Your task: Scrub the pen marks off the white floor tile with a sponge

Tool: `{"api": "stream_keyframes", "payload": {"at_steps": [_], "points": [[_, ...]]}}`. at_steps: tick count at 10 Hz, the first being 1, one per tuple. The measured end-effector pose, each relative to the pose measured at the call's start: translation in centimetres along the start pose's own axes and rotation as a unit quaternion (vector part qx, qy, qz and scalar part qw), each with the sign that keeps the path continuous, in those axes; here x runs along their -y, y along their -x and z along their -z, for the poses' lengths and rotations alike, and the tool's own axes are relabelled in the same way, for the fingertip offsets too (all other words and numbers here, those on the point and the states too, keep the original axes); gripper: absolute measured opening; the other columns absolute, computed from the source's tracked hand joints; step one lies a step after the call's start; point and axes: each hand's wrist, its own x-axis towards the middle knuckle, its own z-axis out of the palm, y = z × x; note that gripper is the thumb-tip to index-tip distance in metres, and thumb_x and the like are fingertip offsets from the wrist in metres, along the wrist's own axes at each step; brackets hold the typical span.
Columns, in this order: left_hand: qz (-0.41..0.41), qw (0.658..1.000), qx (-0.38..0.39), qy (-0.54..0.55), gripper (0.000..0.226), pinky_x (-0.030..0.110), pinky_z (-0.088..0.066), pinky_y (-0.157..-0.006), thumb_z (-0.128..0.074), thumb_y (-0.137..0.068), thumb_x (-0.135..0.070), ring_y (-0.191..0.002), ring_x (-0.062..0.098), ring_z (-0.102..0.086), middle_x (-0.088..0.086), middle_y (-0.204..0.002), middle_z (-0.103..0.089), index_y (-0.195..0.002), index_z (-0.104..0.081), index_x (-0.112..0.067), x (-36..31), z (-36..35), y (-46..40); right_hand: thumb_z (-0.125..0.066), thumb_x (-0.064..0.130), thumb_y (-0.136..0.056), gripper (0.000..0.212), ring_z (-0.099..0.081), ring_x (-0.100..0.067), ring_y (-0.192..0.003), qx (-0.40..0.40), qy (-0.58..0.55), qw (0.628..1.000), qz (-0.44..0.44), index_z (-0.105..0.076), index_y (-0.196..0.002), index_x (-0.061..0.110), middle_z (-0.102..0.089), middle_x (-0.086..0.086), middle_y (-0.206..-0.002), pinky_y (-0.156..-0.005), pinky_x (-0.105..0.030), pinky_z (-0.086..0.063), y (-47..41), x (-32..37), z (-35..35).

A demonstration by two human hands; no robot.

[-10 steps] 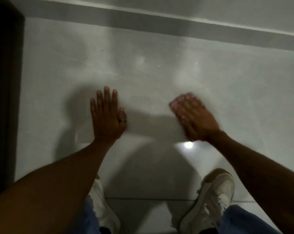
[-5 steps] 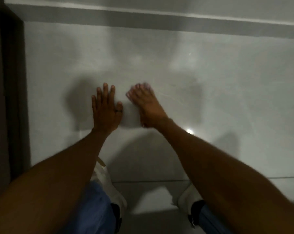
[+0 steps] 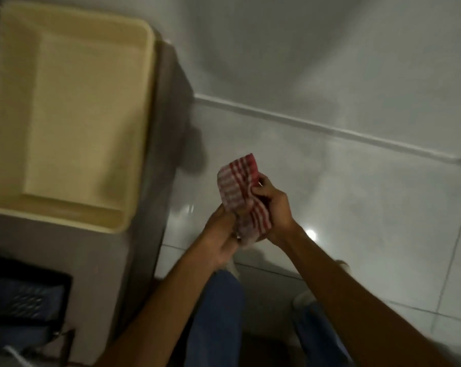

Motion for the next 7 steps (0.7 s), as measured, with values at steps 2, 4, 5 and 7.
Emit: {"api": "stream_keyframes", "payload": {"at_steps": [2,4,5,7], "points": [[-0.221,0.964,-0.037,-0.143,0.038,0.031,-0.065,-0.067,-0.079,-0.090,0.000,-0.092,0.023,-0.082,0.002,-0.106,-0.085,-0.119,-0.076,-0.024,-11.1,6.8,9.4,-0.076,0.019,-0.099,0.035,-0.076,-0.021,-0.109,0.046,0.329,0.934,0.134,-0.067,-0.131,0.009,-0.079,-0.007,-0.122,-0.097,-0.041,-0.058,-1.3,8.5,-14.0],[-0.351,0.893,-0.188,-0.208,0.043,0.021,-0.063,-0.069,-0.073,-0.091,0.010,-0.090,0.011,-0.079,-0.012,-0.094,-0.082,-0.111,-0.077,-0.027,-21.2,15.2,6.9,-0.079,0.026,-0.091,0.054,-0.067,-0.022,-0.115,0.004,0.664,0.685,0.299,-0.058,-0.139,0.016,-0.074,-0.004,-0.124,-0.099,-0.030,-0.047,-9.8,10.1,-27.5],[-0.310,0.870,-0.252,-0.289,0.046,0.028,-0.060,-0.086,-0.077,-0.088,0.003,-0.110,0.029,-0.074,0.009,-0.118,-0.079,-0.130,-0.075,-0.015,-23.4,17.4,3.5,-0.064,0.016,-0.093,0.041,-0.058,-0.039,-0.135,-0.072,0.817,0.491,0.293,-0.061,-0.133,0.013,-0.074,-0.012,-0.126,-0.122,-0.048,-0.034,-12.6,8.1,-30.1],[-0.345,0.655,-0.435,-0.513,0.083,0.055,-0.038,-0.118,-0.082,-0.085,-0.031,-0.150,0.046,-0.036,0.022,-0.163,-0.037,-0.157,-0.047,-0.012,-22.9,14.1,4.5,-0.060,0.021,-0.093,0.045,-0.052,-0.040,-0.135,-0.130,0.824,0.415,0.363,-0.061,-0.137,0.011,-0.063,-0.016,-0.142,-0.115,-0.051,-0.035,-9.9,8.6,-28.2]]}}
